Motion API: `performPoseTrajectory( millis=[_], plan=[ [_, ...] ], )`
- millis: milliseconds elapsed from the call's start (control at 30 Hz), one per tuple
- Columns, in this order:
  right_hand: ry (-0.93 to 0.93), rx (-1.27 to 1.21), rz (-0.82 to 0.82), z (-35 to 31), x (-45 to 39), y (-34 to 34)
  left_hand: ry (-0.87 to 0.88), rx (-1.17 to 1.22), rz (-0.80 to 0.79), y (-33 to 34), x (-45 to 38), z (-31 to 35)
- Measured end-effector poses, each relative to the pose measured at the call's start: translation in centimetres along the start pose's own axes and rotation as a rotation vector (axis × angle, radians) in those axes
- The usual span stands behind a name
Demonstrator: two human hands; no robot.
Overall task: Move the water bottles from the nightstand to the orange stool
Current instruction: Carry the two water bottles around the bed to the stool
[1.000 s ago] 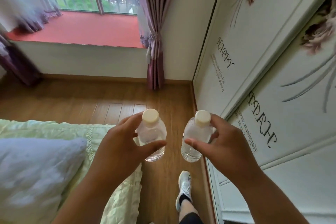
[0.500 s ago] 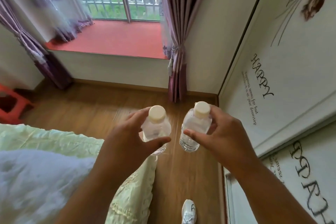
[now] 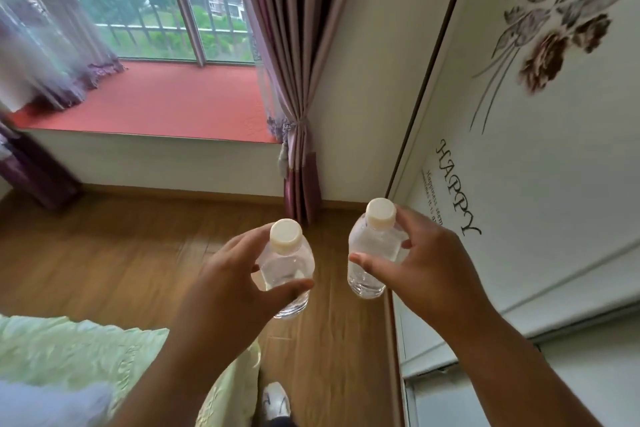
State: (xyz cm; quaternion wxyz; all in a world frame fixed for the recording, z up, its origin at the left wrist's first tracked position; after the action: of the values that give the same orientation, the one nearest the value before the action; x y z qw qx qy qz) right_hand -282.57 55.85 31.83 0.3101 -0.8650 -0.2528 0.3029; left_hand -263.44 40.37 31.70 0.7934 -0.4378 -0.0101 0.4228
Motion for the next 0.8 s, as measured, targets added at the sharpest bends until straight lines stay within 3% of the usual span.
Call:
performPoseTrajectory(
  millis=[367,667,800],
  plan=[
    [0.117,0.111,0.051,2.6,-9.3,1.7,0.102,0.121,-0.132,6.5,-13.1,-1.8],
    [0.090,0.100,0.133,-0.7,-22.3,7.6,0.108,0.191,-0.070,5.4,-27.4,-7.1],
    [0.054,0.066,0.049,-1.9,-26.1,12.4,0.086,0.095,-0.037,4.0,-30.8,-11.1]
  ],
)
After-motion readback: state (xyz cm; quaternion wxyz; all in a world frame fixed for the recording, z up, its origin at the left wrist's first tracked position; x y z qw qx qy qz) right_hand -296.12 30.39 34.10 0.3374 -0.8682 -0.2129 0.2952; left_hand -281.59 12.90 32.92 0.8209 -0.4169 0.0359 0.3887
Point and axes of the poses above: each hand's wrist, its own x-axis away from the middle knuckle, its own y-axis out of the palm, z = x × y, the point moved 4 cm from there along -x, towards the middle knuckle, and after that the axes turned 11 degrees about z, right-handed, at the moved point
